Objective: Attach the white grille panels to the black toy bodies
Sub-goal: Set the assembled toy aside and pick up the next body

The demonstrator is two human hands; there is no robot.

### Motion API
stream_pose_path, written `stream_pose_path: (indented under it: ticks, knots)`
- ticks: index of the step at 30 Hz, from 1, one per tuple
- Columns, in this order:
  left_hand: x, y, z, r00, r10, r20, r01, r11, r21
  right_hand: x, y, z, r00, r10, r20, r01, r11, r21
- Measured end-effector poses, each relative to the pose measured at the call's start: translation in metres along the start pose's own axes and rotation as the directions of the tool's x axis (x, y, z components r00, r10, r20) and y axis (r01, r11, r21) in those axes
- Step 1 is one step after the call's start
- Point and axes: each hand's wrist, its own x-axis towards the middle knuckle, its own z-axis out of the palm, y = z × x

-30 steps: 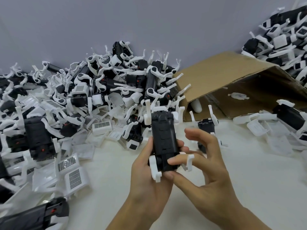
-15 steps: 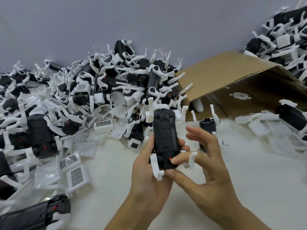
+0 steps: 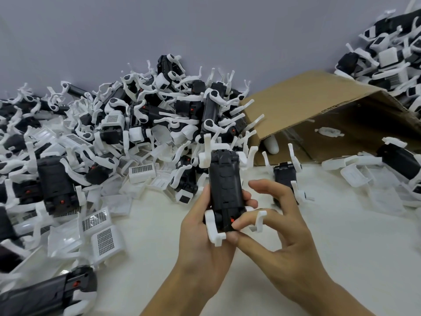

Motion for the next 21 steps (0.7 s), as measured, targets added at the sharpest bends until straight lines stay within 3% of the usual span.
stream_pose_path:
  ticks: [7,10,15,18,21]
  knots:
    - [0.003,0.002,0.001,1.000,-0.011,-0.013,0.011,0.999,-0.052,0.000,0.000,0.002,1.000,0.017,-0.013,-0.018,0.998,-0.066]
    - [0.003,0.006,0.000,1.000,0.009,-0.024,-0.010,0.999,-0.035,0.001,-0.001,0.000,0.996,0.085,-0.001,-0.085,0.996,0.013]
    - [0.004,0.017,-0.001,0.968,0.231,-0.102,-0.216,0.966,0.140,0.005,0.005,-0.008,0.967,0.255,-0.011,-0.242,0.929,0.278]
    - [0.005,0.014,-0.001,0.929,0.335,-0.157,-0.293,0.925,0.242,0.006,0.008,-0.010,0.967,0.249,-0.044,-0.228,0.934,0.275]
    - [0.005,0.009,0.001,0.897,0.400,-0.189,-0.313,0.875,0.369,0.006,0.006,-0.013,0.975,0.220,0.033,-0.221,0.941,0.257]
